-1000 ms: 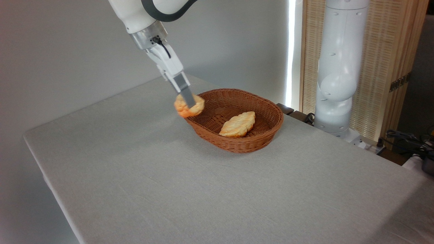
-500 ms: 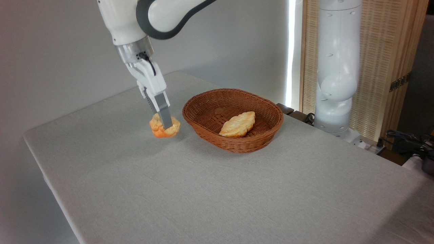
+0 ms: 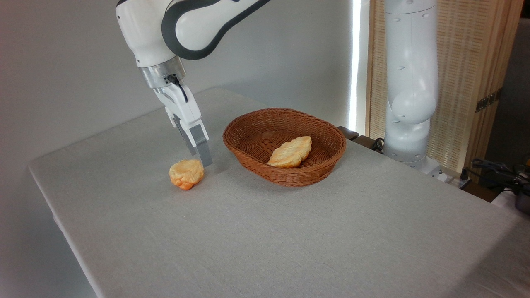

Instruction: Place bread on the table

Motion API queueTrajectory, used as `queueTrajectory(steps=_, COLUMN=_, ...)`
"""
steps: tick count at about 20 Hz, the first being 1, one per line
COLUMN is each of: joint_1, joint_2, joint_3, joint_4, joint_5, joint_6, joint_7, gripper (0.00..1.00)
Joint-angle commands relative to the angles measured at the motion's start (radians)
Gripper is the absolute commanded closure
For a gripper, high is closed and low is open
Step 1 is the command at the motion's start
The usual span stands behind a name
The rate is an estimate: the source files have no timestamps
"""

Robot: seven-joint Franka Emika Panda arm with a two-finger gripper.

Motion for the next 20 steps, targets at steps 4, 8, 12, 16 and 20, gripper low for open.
queueTrajectory(steps=4, joint_1=-0.003, joint_2=-0.043, joint_3=0.022, joint_4=0.016, joint_5=0.006, joint_6=0.006, joint_7=-0.003, gripper=0.00)
queueTrajectory(steps=8, joint_1=-0.003, joint_2=-0.090, joint_3=0.120, joint_4=0.016, joint_5=0.013, joint_6=0.006, joint_7=-0.003, gripper=0.00)
queueTrajectory(steps=12, joint_1=-0.003, joint_2=-0.092, joint_3=0.198, joint_4=0.014, joint_5=0.015, joint_6=0.006, joint_7=-0.002, gripper=0.00)
queueTrajectory(steps=16, joint_1=-0.003, joint_2=-0.094, joint_3=0.273, joint_4=0.014, joint_5=0.017, joint_6=0.010, joint_7=0.031, gripper=0.00)
queueTrajectory(steps=20, joint_1=-0.003, joint_2=-0.094, joint_3=0.310, joint_4=0.012, joint_5=0.015, joint_6=0.029, joint_7=0.077, gripper=0.00)
